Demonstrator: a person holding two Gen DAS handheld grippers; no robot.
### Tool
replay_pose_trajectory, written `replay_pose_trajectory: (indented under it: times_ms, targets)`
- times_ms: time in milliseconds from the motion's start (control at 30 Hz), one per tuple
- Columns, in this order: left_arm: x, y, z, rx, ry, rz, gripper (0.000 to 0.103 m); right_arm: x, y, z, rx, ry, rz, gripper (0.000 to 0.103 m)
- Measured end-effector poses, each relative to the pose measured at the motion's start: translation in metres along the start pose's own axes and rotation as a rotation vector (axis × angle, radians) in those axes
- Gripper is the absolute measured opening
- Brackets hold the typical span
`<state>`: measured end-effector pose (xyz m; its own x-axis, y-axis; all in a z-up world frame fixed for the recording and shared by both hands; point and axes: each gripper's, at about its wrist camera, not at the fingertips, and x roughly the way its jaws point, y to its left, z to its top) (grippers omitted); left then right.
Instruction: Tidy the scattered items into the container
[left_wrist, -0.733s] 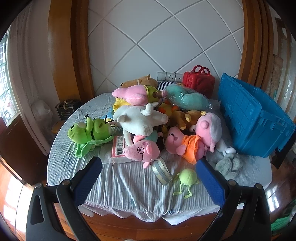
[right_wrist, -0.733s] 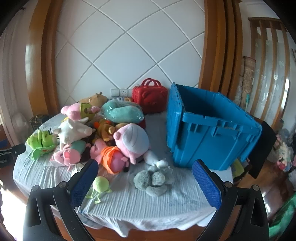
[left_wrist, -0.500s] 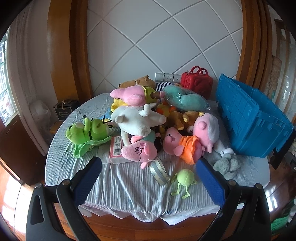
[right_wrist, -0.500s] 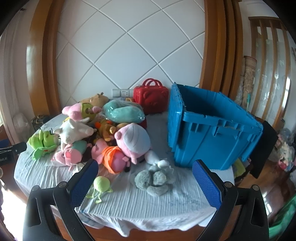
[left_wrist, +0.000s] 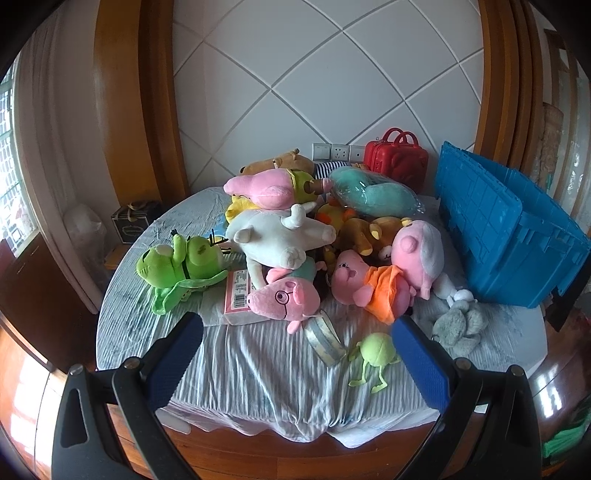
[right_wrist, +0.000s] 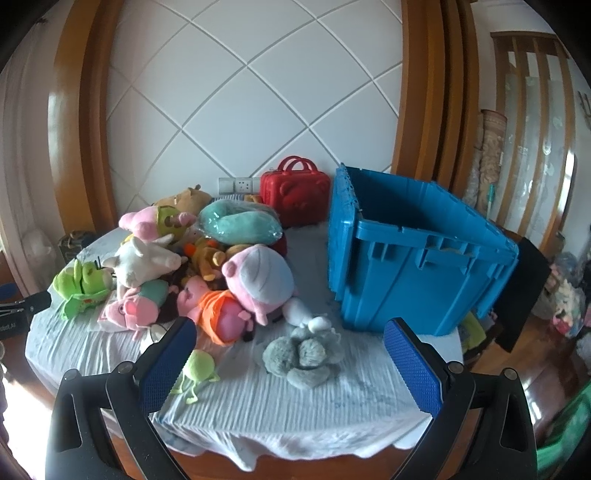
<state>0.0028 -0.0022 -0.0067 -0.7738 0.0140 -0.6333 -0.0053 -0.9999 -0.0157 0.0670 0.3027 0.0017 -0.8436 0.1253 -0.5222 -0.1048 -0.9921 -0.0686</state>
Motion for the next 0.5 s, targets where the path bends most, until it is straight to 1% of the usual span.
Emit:
replay_pose_trajectory:
  times_ms: [200, 333, 500]
  targets:
    - [-0.0013, 0.0017, -0.0010, -0.026, -0.010, -0.018, 0.103, -0.0010, -0.0029, -0.0031, 0.006, 0.008, -0.008, 0.103]
    - [-0.0013, -0.0015, -0.0016, 0.000, -0.007, 0.005, 0.103, -0.0002, -0.0061, -0.0046, 0.019, 0.022, 0.009, 0.103]
    - [-0.0025, -0.0015, -0.0029, -0.004, -0.004, -0.008, 0.103, -0.0005, -0.0060, -0.0067, 0.019, 0.025, 0.015, 0.103]
